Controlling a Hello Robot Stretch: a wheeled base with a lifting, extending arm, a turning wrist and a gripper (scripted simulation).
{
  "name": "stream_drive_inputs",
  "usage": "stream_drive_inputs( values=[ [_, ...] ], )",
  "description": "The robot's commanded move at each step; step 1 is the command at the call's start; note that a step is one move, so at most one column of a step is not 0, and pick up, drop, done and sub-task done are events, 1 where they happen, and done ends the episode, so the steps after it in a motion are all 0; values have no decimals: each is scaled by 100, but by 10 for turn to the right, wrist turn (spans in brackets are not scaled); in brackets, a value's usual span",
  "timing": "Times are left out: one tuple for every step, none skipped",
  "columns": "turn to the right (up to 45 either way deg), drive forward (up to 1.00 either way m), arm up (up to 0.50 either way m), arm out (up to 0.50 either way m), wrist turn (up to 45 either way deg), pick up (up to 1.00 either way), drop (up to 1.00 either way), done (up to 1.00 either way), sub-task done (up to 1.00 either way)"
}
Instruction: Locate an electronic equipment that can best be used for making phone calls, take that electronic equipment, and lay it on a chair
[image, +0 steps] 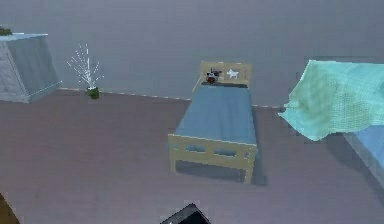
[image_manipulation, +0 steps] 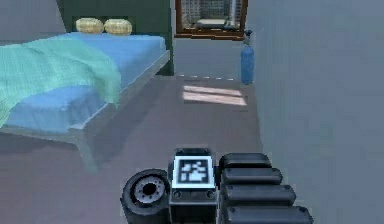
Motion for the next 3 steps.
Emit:
stream_drive_inputs(
  values=[
    [-450,0,0,0,0,0,0,0,0],
    [-420,0,0,0,0,0,0,0,0],
    [0,55,0,0,0,0,0,0,0]
  ],
)
